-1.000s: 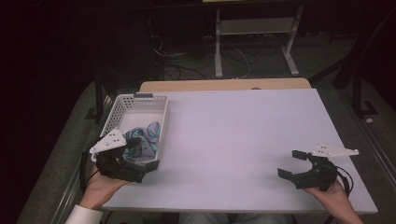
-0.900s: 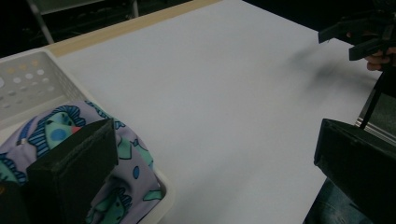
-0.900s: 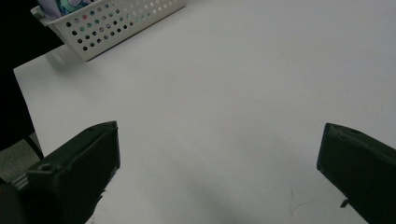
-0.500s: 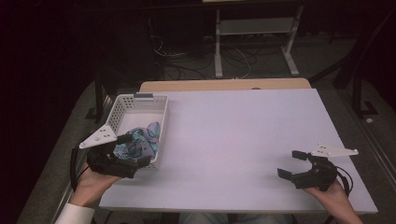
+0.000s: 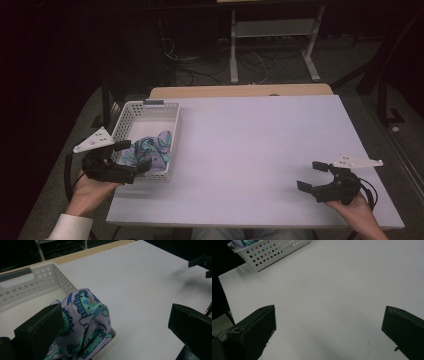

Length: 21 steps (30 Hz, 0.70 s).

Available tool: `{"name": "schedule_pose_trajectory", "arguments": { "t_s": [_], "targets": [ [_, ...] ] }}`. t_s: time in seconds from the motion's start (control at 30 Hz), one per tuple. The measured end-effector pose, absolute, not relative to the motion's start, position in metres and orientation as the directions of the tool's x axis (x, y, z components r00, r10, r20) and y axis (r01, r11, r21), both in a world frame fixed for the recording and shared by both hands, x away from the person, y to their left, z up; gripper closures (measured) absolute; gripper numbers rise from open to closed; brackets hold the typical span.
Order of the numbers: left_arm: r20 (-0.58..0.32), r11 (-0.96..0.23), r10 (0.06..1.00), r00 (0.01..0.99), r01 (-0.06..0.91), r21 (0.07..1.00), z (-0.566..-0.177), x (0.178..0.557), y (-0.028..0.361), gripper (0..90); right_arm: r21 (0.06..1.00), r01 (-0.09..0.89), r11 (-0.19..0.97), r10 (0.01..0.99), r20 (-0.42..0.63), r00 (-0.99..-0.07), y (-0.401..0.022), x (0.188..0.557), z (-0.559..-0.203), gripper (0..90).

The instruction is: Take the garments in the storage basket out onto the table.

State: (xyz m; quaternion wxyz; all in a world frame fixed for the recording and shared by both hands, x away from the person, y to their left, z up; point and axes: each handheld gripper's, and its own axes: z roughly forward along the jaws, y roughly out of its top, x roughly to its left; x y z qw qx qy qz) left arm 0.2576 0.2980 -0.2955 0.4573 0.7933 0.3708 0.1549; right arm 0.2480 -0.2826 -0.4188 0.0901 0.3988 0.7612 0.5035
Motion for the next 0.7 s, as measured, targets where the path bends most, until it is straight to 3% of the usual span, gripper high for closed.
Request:
{"name": "schedule_pose_trajectory", "arguments": {
  "t_s": [0.7],
  "targets": [
    [-0.134,-0.26,0.77,0.624,0.498,0.827,-0.315,0.279,0.303,0.0,0.837,0.518,0.175,0.701,0.263,-0.663,-0.283,0.248,-0.419,0.0]
  ]
}}
